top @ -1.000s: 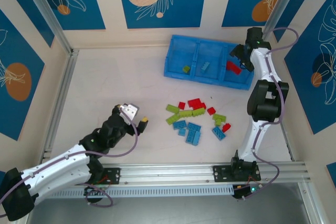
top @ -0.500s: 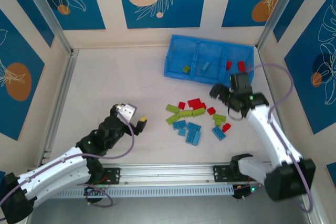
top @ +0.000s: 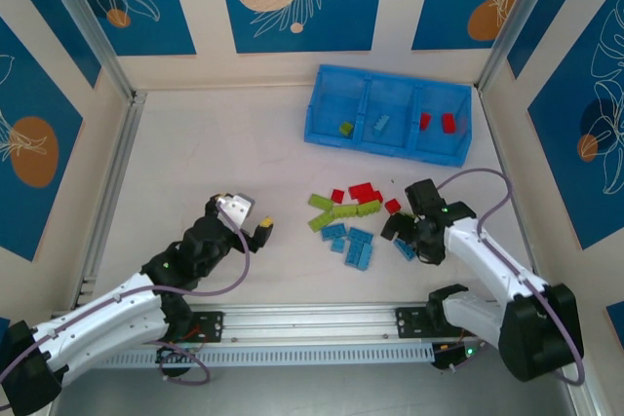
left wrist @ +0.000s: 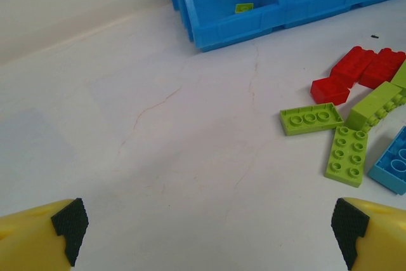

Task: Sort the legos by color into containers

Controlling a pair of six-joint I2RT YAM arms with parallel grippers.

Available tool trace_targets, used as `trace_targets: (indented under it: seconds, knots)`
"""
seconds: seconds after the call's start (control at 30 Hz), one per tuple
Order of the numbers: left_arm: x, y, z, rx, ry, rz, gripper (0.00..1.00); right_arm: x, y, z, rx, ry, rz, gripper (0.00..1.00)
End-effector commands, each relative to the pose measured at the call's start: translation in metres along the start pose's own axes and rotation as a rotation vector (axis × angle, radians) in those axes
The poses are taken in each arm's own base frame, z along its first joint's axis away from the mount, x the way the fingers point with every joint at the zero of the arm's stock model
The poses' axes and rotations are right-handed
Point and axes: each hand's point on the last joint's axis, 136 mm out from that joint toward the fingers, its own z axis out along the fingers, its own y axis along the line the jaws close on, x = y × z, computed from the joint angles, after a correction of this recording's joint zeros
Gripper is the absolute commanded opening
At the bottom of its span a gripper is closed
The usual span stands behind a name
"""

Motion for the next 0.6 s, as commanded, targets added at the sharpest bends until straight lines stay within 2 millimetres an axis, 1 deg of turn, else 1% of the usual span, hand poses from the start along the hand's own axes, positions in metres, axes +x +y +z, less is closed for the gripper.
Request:
trace_targets:
  seconds: [0.0,0.1,0.17,0.27,0.37,0.43,0.57]
  knots:
    - [0.004,0.000,0.001,-0.005,0.009,0.016,1.00,-0.019,0.016,0.000,-0.020,-0.054,-0.057,0.99]
    - [0.004,0.001,0.000,-0.008,0.008,0.017,1.00,-0.023,0.023,0.008,-0.045,-0.055,-0.122,0.99]
    - [0.004,0.000,0.001,-0.004,0.006,0.016,1.00,-0.024,0.034,0.009,-0.087,-0.036,-0.153,0.99]
    - [0.004,0.000,0.001,-0.003,0.009,0.016,1.00,-0.022,0.037,0.014,-0.077,0.003,-0.154,1.00]
    - [0.004,0.000,0.001,-0.006,0.011,0.018,1.00,-0.010,0.038,0.019,-0.068,0.064,-0.147,1.00]
    - [0.005,0.001,0.001,-0.011,0.011,0.018,1.00,0.004,0.038,0.017,-0.051,0.097,-0.144,0.98]
    - [0.004,0.001,0.001,-0.009,0.010,0.018,1.00,0.026,0.026,0.013,0.042,0.119,-0.113,0.96]
